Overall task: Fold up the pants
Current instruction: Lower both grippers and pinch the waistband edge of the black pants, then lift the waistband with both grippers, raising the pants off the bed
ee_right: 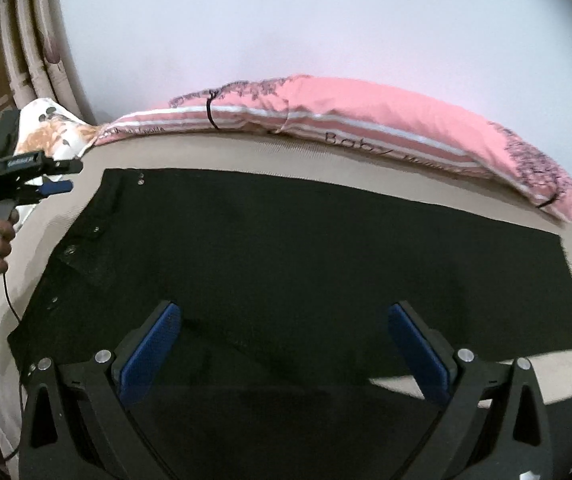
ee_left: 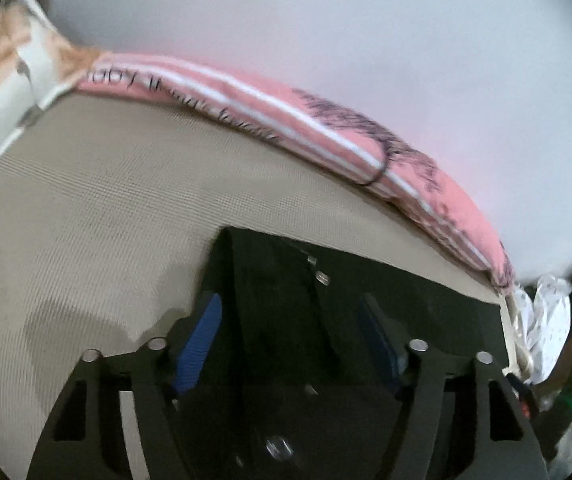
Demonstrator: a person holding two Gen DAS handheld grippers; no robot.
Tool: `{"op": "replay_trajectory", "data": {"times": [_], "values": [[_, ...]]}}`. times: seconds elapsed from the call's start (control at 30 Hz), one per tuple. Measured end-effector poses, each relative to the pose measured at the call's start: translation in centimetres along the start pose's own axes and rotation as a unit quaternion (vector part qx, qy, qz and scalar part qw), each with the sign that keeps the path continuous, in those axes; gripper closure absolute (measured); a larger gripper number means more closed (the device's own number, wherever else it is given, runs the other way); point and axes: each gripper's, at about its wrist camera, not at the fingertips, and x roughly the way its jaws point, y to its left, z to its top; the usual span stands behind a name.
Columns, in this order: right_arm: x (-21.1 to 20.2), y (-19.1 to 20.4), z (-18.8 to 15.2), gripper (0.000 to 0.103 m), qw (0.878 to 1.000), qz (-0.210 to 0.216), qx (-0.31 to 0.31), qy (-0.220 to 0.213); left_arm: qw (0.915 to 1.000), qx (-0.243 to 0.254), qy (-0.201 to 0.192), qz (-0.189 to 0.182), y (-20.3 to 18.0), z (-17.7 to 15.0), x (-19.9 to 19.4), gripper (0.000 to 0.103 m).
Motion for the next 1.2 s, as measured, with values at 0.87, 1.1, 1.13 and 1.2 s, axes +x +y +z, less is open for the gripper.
{"op": "replay_trajectory", "data": {"times": [0.87,1.1,1.13,1.2], "values": [[8.9,2.6,7.6,0.0,0.997,0.04,-0.062,0.015,0.9913,-0.099,0.074,-0.046,5.3,2.1,2.2,0.057],[9.2,2.3,7.4,0.0,0.998,0.042,-0.046,0.028,0.9852,-0.132,0.082,-0.073,5.5,0.6,2.7,0.057],[9.2,2.2,7.4,0.0,0.998,0.042,-0.046,0.028,0.9851,-0.133,0.082,-0.074,5.5,0.5,2.9,0.057],[9.1,2.2,7.4,0.0,0.998,0.04,-0.048,0.026,0.9826,-0.141,0.079,-0.091,5.6,0.6,3.0,0.057]]}}
